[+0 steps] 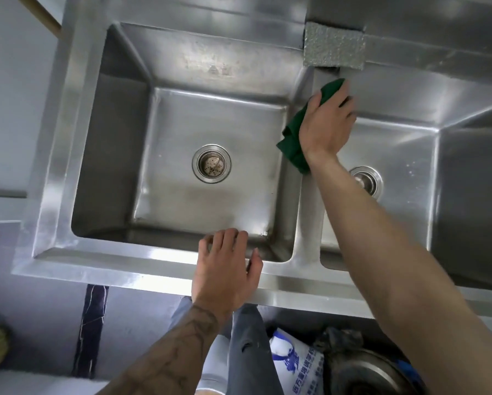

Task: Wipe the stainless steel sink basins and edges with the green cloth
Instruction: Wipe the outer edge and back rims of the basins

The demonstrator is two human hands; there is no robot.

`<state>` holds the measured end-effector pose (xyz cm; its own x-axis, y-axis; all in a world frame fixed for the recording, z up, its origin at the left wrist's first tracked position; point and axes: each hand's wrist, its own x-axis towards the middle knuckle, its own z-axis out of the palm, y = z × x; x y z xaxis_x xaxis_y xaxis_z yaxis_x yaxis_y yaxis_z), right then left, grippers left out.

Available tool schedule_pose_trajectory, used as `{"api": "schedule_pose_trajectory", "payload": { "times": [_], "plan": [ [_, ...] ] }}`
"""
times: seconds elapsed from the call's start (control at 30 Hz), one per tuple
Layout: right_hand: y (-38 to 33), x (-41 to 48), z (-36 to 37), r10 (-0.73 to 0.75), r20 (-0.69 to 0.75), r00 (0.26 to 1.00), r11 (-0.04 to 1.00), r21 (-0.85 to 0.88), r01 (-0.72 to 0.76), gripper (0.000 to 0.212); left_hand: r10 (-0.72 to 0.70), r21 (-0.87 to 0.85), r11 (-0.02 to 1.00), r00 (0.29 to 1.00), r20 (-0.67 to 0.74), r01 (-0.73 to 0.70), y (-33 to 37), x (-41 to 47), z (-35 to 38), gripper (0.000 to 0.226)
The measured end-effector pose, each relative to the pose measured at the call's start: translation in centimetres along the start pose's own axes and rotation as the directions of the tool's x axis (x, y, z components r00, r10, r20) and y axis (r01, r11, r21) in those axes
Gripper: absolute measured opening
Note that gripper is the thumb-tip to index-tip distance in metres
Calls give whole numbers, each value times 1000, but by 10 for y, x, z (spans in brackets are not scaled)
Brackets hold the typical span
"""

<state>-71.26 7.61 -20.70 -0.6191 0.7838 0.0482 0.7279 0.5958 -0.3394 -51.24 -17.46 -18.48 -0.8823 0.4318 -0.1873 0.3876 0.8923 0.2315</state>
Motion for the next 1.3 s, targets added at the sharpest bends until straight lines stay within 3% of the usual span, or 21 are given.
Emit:
{"api": "schedule_pose_trajectory", "payload": {
  "times": [0.33,0.67,0.93,1.13,1.3],
  "plan": [
    [-7,-9,7,17,-58,998,996,-86,-22,60,15,-2,1000,999,-40,-15,-1,0,2,34],
    [4,-39,3,25,-42,999,998,-50,-27,59,14,-1,1000,999,-48,-14,-1,0,3,34],
    [-7,-10,4,-23,30,999,998,-62,25,61,17,13,1000,998,-53,-16,-2,1,3,34],
    [45,-102,-26,-121,128,984,989,105,108,60,9,13,1000,999,-45,-8,-2,0,4,34],
    [93,-198,-63,-162,224,961,984,110,141,60,3,14,1000,998,-56,-3,-1,2,5,32]
  ]
}}
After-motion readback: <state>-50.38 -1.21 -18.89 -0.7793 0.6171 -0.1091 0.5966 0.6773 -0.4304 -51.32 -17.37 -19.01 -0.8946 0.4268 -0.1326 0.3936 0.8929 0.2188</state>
